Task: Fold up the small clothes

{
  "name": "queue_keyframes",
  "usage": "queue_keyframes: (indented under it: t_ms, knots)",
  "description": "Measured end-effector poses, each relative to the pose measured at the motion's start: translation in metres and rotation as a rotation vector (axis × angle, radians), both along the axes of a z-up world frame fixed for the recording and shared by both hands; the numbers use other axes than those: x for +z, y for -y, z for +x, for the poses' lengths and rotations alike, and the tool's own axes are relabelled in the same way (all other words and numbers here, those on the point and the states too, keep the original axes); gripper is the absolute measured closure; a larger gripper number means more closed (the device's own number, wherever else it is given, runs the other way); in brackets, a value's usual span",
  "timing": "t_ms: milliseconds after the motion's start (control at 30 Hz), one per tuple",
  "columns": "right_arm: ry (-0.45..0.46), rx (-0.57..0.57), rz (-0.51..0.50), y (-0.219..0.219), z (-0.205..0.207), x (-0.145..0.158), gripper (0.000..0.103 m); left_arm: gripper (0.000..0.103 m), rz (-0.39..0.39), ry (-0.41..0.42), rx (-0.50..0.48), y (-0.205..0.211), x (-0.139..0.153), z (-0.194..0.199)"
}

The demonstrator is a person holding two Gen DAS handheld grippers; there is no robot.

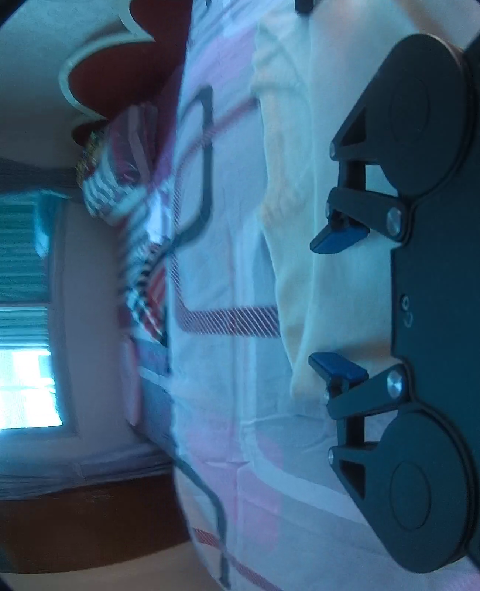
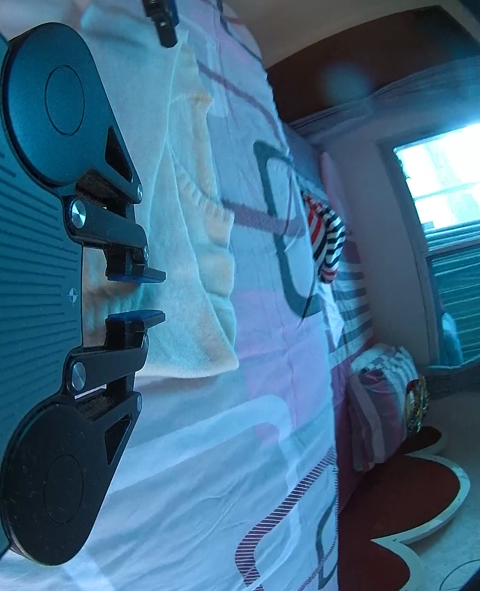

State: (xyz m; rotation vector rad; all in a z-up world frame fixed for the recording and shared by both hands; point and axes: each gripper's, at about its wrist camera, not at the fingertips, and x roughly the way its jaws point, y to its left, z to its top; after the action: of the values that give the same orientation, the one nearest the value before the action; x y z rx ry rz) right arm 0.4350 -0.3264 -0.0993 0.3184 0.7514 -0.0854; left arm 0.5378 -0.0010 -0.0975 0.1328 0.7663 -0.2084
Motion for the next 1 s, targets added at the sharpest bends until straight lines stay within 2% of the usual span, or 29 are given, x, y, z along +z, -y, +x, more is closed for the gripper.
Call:
queue_keyframes:
  t_ms: [33,100,200,267,367,467,567,633,733,800,867,1000]
  knots:
    - [-0.006,-0.018,-0.004,0.004,0.004,-0.005,0.087,0.041,-0.016,-0.008,0.002,-0.006,-0.006,0.007]
    - [-0.002,-0.018,-0.001,0.008,0.006,-0.007,0.087,0.042,-0.04,-0.002,0.014,-0.015,-0.001,0.008]
    - [0.031,-0.019,-0.001,0.007,-0.002,0.005,0.087,0.045,-0.044,0.069,0.048,-0.02,0.017,-0.012]
    - [0.074,-0.006,0.037,-0.001,-0.005,0.014,0.087,0.044,-0.099,0.079,0.021,-0.011,0.026,-0.027]
    - [0.082,0.077,0.087,-0.032,0.001,0.016,0.086,0.043,-0.125,0.09,-0.058,0.027,0.029,-0.046]
    - [0.064,0.179,0.09,-0.073,0.01,0.011,0.086,0.042,-0.081,0.086,-0.138,0.066,0.02,-0.062]
    - [0.044,0.217,0.04,-0.088,0.009,0.004,0.086,0.041,-0.025,0.067,-0.16,0.075,0.007,-0.069]
    - [0.032,0.176,0.017,-0.076,0.005,0.002,0.087,0.04,0.0,0.055,-0.124,0.059,-0.002,-0.07]
    - [0.001,0.075,-0.017,-0.036,-0.008,0.0,0.087,0.039,-0.024,0.052,-0.068,0.017,-0.005,-0.076]
    - [-0.006,0.054,-0.011,-0.014,-0.017,-0.001,0.087,0.039,-0.034,0.053,-0.053,0.001,-0.003,-0.079]
    - [-0.009,0.05,-0.003,-0.006,-0.024,0.002,0.087,0.042,-0.029,0.046,-0.044,0.001,0.002,-0.08]
    - [0.01,0.07,-0.007,-0.018,-0.035,0.012,0.086,0.041,-0.041,0.063,-0.045,0.013,0.017,-0.096]
